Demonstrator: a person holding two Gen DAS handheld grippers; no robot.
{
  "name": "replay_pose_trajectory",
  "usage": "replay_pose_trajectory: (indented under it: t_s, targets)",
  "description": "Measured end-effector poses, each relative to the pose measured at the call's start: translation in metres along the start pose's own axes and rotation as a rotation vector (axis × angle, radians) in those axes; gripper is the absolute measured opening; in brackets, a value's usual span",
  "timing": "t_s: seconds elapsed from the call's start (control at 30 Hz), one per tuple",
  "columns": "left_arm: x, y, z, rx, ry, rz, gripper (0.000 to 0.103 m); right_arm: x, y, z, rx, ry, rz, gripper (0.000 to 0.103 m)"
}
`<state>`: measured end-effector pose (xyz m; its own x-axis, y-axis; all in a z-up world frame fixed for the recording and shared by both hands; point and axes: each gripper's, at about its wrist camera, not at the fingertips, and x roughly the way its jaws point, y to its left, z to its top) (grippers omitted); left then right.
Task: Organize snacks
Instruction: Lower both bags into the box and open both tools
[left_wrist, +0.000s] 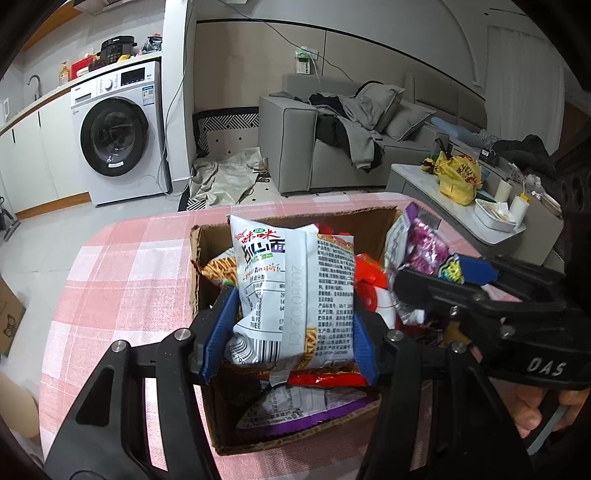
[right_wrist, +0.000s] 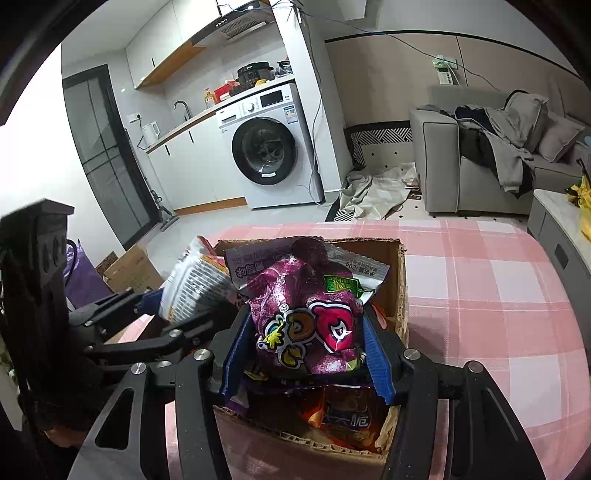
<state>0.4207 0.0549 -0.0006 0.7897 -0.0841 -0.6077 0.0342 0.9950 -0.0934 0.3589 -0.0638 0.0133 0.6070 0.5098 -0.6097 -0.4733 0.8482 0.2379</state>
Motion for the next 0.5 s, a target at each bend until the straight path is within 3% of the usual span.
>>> replay_pose_trajectory:
  t_s: [0.5]
  targets:
    - [0.016, -0.002, -0.008, 0.049, -0.027, 0.048, 0.055, 0.006, 0.001, 0.002, -0.017, -0.008, -0.007, 0.058]
